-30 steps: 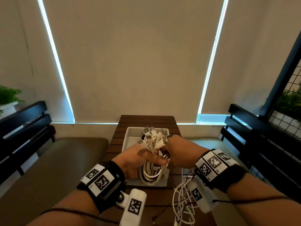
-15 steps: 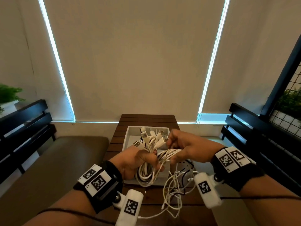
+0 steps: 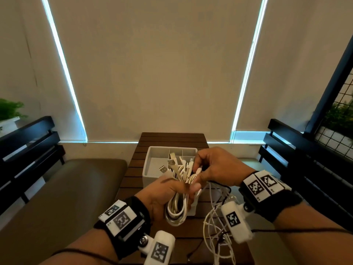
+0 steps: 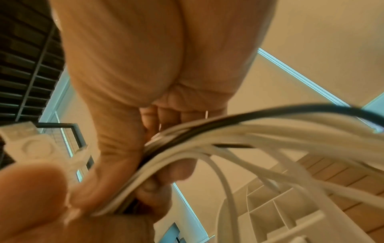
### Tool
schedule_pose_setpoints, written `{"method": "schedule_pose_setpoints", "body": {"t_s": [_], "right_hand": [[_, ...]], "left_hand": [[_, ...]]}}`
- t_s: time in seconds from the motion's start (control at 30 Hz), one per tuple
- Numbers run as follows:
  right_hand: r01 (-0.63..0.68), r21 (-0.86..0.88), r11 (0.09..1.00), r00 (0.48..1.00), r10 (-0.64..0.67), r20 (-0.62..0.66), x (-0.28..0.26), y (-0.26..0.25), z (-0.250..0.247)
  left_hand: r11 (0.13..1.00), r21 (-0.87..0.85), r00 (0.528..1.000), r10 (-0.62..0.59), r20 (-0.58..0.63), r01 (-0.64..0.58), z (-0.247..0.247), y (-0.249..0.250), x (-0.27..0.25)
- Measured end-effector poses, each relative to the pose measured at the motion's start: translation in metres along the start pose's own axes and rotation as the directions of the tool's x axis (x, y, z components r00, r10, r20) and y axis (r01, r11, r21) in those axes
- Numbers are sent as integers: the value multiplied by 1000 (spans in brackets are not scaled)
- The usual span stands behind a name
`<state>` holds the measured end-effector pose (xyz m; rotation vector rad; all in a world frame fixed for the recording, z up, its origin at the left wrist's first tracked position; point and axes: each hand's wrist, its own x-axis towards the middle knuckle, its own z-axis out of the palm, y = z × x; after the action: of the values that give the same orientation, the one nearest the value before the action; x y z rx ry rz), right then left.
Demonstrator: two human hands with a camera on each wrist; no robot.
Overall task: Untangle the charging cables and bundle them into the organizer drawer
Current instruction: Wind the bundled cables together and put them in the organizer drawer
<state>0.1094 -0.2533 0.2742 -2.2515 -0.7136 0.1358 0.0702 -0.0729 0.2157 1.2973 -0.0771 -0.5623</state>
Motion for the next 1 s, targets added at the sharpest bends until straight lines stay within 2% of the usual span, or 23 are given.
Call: {"method": "schedule_pose_setpoints", "body": {"t_s": [0.1, 0.2, 0.4, 0.43, 0.47, 0.5, 0.57, 0.6, 0.73, 0.8, 0.87, 1.0], "right_hand": [[-65, -72, 995, 981, 50, -189, -1, 3, 5], [-65, -146, 987, 966, 26, -255, -1, 8, 13], [0, -13, 1000, 925, -5, -380, -8, 22, 27], [-19, 21, 1000, 938, 25, -347, -10, 23, 28], [-63, 80, 995, 965, 82, -251, -12, 23, 30], [-127, 152, 980, 985, 143, -100, -14, 22, 34], [-237, 250, 939, 965, 197, 175, -16, 26, 46], [-257, 285, 924, 953, 192, 236, -15, 29, 54], [-219, 515, 828, 966, 111, 232, -3, 26, 74], [-176, 501, 847, 977, 87, 196, 3, 21, 75], [-171, 449, 877, 981, 107, 164, 6, 21, 77], [-172, 450, 877, 982, 116, 148, 7, 24, 82]], "left_hand": [[999, -12, 999, -43, -31, 43, 2, -7, 3], [995, -52, 993, -84, -82, 80, 1, -13, 8], [990, -127, 986, -86, -145, 68, -11, -9, 10], [989, -134, 985, -87, -150, 67, -14, -9, 10], [988, -137, 985, -87, -148, 66, -16, -8, 11], [988, -138, 985, -85, -151, 64, -17, -7, 12], [986, -159, 984, -68, -163, 41, -18, -6, 14], [986, -167, 984, -49, -174, 20, -17, -5, 15], [987, -129, 978, 74, -194, -100, -5, -7, 17], [980, -141, 972, 107, -209, -138, -2, -11, 20], [979, -159, 974, 93, -204, -127, -2, -13, 21], [986, -131, 982, 81, -171, -104, -6, -11, 23]]}}
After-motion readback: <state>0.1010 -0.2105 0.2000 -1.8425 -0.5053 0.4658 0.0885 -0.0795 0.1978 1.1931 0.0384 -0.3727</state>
